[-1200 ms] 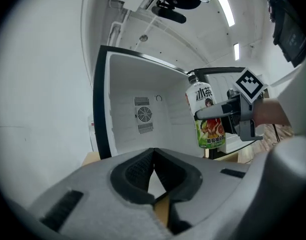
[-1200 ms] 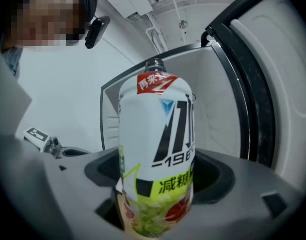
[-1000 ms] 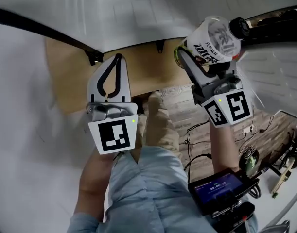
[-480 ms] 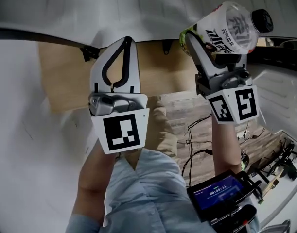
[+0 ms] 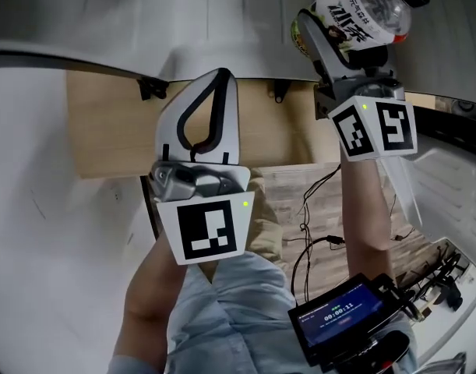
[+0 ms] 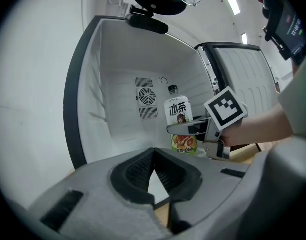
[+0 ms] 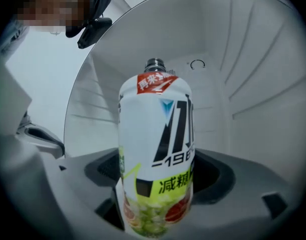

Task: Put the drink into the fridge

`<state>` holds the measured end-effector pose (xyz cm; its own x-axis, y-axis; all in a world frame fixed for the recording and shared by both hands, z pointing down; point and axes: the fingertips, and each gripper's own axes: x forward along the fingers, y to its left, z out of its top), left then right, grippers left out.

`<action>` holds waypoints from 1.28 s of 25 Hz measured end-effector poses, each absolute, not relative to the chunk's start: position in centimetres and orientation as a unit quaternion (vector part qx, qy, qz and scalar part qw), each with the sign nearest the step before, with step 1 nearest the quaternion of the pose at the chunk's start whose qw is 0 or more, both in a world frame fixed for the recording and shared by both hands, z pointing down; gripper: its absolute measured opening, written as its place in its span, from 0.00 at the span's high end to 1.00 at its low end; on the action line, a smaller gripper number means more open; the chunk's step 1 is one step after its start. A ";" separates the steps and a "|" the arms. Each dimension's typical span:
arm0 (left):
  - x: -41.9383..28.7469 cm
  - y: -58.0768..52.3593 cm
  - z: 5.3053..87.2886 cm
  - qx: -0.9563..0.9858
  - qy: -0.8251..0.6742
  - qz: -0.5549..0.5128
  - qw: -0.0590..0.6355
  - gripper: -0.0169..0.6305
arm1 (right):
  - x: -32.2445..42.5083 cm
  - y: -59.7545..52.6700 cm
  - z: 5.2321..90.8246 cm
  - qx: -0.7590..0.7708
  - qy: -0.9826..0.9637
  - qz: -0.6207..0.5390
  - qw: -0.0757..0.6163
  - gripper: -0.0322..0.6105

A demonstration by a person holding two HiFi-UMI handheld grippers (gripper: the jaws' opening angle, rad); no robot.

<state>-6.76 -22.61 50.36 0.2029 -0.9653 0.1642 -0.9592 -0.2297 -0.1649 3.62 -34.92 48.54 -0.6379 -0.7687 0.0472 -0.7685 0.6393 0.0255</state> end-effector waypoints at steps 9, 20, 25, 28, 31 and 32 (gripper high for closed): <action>-6.3 -22.5 51.0 -0.780 0.613 -0.124 0.008 0.96 | 1.3 -38.7 49.8 0.419 -0.908 -0.002 0.028 0.33; -6.2 -21.4 50.1 -0.780 0.612 -0.128 0.012 0.96 | 1.8 -38.9 50.7 0.424 -0.904 0.001 0.052 0.23; -5.8 -20.6 49.1 -0.784 0.608 -0.125 0.016 0.96 | 3.0 -37.8 50.7 0.435 -0.899 0.019 0.058 0.17; -6.0 -19.6 48.6 -0.783 0.609 -0.123 0.013 0.96 | 4.2 -35.9 50.7 0.450 -0.891 0.038 0.051 0.17; -6.5 -18.6 47.7 -0.782 0.611 -0.121 0.016 0.96 | 5.4 -32.9 50.7 0.468 -0.881 0.058 0.044 0.18; -6.8 -18.4 47.3 -0.782 0.611 -0.120 0.019 0.96 | 5.6 -31.9 50.5 0.472 -0.879 0.062 0.040 0.18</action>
